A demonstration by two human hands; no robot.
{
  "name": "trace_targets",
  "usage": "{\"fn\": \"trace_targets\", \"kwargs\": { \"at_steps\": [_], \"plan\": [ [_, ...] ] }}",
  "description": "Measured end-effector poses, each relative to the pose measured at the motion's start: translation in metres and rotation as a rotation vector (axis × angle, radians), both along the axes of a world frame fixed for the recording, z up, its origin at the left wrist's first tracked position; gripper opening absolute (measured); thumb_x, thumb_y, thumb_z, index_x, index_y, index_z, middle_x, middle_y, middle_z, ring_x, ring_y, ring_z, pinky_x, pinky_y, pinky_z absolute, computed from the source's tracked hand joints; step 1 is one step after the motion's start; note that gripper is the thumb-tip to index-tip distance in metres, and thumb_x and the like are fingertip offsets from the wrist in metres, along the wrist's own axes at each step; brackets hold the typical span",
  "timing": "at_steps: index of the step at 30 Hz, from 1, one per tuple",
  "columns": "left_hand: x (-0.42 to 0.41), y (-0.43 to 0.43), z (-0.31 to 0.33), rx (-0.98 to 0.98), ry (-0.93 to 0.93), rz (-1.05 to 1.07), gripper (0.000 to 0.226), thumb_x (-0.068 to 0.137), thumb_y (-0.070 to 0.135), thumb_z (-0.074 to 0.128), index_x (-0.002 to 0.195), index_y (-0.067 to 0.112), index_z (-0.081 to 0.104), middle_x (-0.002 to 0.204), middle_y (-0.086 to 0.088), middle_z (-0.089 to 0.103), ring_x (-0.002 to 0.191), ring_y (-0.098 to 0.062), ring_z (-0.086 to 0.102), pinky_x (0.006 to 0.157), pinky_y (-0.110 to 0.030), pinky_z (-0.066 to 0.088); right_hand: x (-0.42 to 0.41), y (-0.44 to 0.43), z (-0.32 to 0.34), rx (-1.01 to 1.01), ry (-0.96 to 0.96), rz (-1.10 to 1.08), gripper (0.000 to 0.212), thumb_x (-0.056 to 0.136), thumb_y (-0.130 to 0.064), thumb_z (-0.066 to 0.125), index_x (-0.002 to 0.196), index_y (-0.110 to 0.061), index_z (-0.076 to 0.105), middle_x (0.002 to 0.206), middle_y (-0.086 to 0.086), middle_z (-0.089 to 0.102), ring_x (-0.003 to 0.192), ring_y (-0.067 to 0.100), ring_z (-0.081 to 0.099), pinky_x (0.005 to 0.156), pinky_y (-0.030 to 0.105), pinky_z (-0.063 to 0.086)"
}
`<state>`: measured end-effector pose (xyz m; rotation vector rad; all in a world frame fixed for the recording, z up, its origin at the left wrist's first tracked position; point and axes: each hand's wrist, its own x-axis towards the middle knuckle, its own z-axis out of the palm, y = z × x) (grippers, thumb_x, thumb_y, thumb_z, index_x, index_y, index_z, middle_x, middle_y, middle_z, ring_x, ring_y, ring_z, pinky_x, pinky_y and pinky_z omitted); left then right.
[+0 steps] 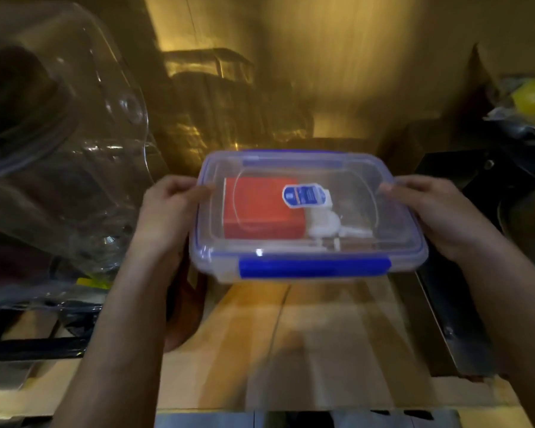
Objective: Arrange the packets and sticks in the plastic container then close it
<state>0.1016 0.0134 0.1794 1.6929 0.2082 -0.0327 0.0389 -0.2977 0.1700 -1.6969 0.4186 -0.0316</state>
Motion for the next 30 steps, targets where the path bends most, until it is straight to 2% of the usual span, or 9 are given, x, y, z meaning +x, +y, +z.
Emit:
{"fn": "trace_targets", "kwargs": {
  "at_steps": [4,6,8,12,15,22,25,27,30],
  "plan": [
    [0.050,-0.031,0.009,0.000,-0.079,0.069,0.024,0.074,0.014,0.067,0.098,0.013,0.064,0.070,-0.001,0.066,0.042,0.000,0.062,0.037,-0.012,0.043,0.051,0.001,0.010,0.065,-0.098,-0.078,0.022,0.082,-0.018,0.069,0.102,-0.010,0.064,0.083,0.007,0.072,0.062,0.010,0.072,0.050,0.021,0.056],
    [0.068,-0.042,0.002,0.057,-0.047,0.004,0.041,0.076,0.014,0.067,0.116,0.010,0.059,0.083,-0.002,0.070,0.054,-0.001,0.067,0.044,-0.015,0.050,0.070,-0.001,0.012,0.082,-0.113,-0.101,0.029,0.079,-0.019,0.071,0.106,-0.015,0.062,0.090,0.005,0.071,0.069,0.012,0.073,0.052,0.023,0.057],
    [0.081,-0.047,-0.010,0.121,-0.016,-0.060,0.055,0.079,0.022,0.070,0.130,0.013,0.050,0.108,-0.008,0.069,0.079,-0.012,0.070,0.067,-0.029,0.059,0.084,-0.004,0.011,0.077,-0.101,-0.090,0.035,0.079,-0.018,0.071,0.112,-0.017,0.061,0.094,0.004,0.071,0.075,0.014,0.073,0.056,0.026,0.058],
    [0.092,-0.052,-0.029,0.267,-0.103,-0.065,0.053,0.086,0.038,0.063,0.130,0.014,0.048,0.115,-0.010,0.067,0.094,-0.022,0.068,0.084,-0.043,0.057,0.102,-0.006,-0.003,0.024,-0.050,-0.083,0.049,0.082,-0.012,0.068,0.128,-0.012,0.052,0.100,0.004,0.068,0.080,0.014,0.068,0.055,0.022,0.054],
    [0.092,-0.054,-0.041,0.297,-0.101,-0.039,0.049,0.088,0.045,0.057,0.128,0.018,0.050,0.104,-0.005,0.068,0.083,-0.017,0.068,0.073,-0.034,0.058,0.111,-0.001,-0.014,0.005,-0.027,-0.101,0.044,0.085,-0.011,0.064,0.127,-0.013,0.052,0.095,0.000,0.065,0.078,0.011,0.065,0.052,0.020,0.052],
    [0.088,-0.050,-0.064,0.350,-0.060,-0.053,0.042,0.087,0.054,0.055,0.116,0.023,0.053,0.087,0.006,0.067,0.077,-0.011,0.068,0.070,-0.035,0.058,0.110,0.000,-0.044,-0.066,0.079,-0.085,0.035,0.087,-0.028,0.062,0.120,-0.024,0.054,0.097,0.000,0.066,0.091,0.021,0.066,0.083,0.043,0.056],
    [0.092,-0.051,-0.057,0.611,-0.088,-0.086,0.037,0.090,0.056,0.046,0.097,0.021,0.057,0.080,0.003,0.067,0.074,-0.016,0.068,0.072,-0.040,0.058,0.110,0.002,-0.034,-0.294,0.128,-0.021,0.013,0.089,-0.034,0.056,0.098,-0.025,0.059,0.095,0.003,0.068,0.088,0.021,0.066,0.086,0.046,0.054],
    [0.097,-0.056,-0.046,0.802,-0.118,-0.085,0.042,0.092,0.052,0.041,0.096,0.015,0.061,0.087,-0.005,0.069,0.080,-0.023,0.066,0.079,-0.045,0.056,0.114,0.005,-0.019,-0.607,0.141,0.043,0.018,0.091,-0.038,0.051,0.089,-0.022,0.060,0.088,0.003,0.065,0.094,0.025,0.063,0.093,0.046,0.047],
    [0.105,-0.068,-0.019,0.959,-0.201,-0.038,0.046,0.090,0.053,0.044,0.107,0.014,0.060,0.104,-0.012,0.067,0.098,-0.030,0.062,0.090,-0.046,0.050,0.124,0.014,0.003,-0.903,0.045,0.204,0.042,0.090,-0.043,0.053,0.125,-0.020,0.054,0.138,0.010,0.048,0.134,0.031,0.037,0.108,0.049,0.026]
  ]
}}
